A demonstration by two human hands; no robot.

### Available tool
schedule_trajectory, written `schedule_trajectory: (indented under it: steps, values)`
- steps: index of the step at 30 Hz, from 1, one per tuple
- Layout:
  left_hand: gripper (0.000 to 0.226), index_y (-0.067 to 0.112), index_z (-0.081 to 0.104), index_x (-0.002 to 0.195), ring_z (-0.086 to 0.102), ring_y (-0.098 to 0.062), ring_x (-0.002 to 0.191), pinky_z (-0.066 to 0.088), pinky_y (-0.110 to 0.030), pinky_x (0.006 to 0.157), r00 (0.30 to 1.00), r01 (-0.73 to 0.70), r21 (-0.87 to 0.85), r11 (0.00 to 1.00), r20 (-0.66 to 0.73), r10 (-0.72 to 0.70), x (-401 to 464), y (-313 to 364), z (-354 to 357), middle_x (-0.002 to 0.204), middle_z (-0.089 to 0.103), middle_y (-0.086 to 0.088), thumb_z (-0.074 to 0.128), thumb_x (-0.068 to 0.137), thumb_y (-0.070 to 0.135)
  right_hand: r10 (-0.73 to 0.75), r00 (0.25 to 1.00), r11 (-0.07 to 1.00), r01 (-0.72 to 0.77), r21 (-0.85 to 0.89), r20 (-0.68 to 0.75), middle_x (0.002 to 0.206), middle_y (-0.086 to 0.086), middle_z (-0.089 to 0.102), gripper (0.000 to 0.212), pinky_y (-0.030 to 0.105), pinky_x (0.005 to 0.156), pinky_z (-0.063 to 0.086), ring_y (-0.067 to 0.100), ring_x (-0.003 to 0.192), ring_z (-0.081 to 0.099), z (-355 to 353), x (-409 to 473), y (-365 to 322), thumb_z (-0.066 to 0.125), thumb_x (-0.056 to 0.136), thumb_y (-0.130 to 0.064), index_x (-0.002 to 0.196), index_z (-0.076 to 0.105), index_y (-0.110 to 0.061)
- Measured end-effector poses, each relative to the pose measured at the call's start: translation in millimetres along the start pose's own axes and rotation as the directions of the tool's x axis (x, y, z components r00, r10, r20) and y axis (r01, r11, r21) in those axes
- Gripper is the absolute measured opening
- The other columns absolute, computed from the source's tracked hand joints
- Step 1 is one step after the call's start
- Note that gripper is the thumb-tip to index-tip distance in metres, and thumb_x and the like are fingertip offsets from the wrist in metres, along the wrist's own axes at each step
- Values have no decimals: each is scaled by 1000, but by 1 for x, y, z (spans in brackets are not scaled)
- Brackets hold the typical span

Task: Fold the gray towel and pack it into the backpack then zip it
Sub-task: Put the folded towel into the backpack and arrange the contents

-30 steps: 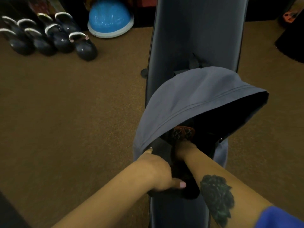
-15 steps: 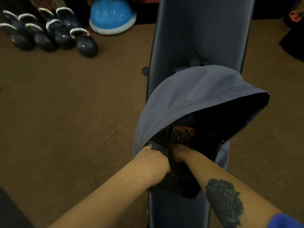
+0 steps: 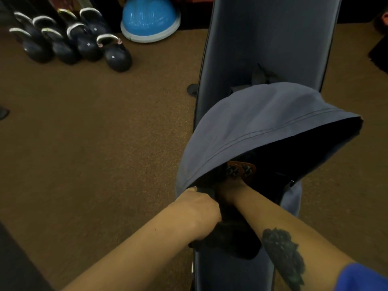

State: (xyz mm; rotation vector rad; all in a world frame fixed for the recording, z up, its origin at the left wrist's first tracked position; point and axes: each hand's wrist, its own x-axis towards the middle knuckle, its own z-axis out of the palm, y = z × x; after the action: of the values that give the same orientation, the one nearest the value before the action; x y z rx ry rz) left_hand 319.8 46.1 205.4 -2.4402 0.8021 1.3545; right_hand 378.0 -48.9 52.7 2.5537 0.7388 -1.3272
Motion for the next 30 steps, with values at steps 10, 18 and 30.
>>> schedule_trajectory:
  steps: [10, 18, 30]
  values:
    - [23, 14, 59, 115, 51, -27, 116, 17, -47, 117, 997, -10, -31, 999, -81, 7, -5, -1, 2, 117, 60, -9, 48, 96, 13, 70, 952, 997, -71, 6, -297, 124, 15, 59, 28, 35, 86, 50, 27, 110, 59, -33, -42, 6, 43, 95, -6, 120, 57, -6]
    - [21, 14, 59, 113, 53, -26, 113, 17, -48, 117, 997, -19, -25, 1000, -76, 17, -7, -3, 1, 112, 61, -8, 47, 96, 13, 145, 893, 989, -117, 91, -426, 137, 16, 48, 38, 34, 98, 43, 29, 121, 51, -48, -60, 29, 45, 95, -7, 134, 42, -7]
    - [20, 15, 60, 111, 54, -25, 109, 22, -47, 115, 995, -16, -56, 998, -94, 11, -11, -3, 1, 110, 61, -7, 47, 96, 16, 235, 840, 967, -150, 208, -488, 116, 17, 63, 20, 34, 84, 47, 32, 106, 60, -57, -83, 43, 45, 92, -4, 104, 61, -6]
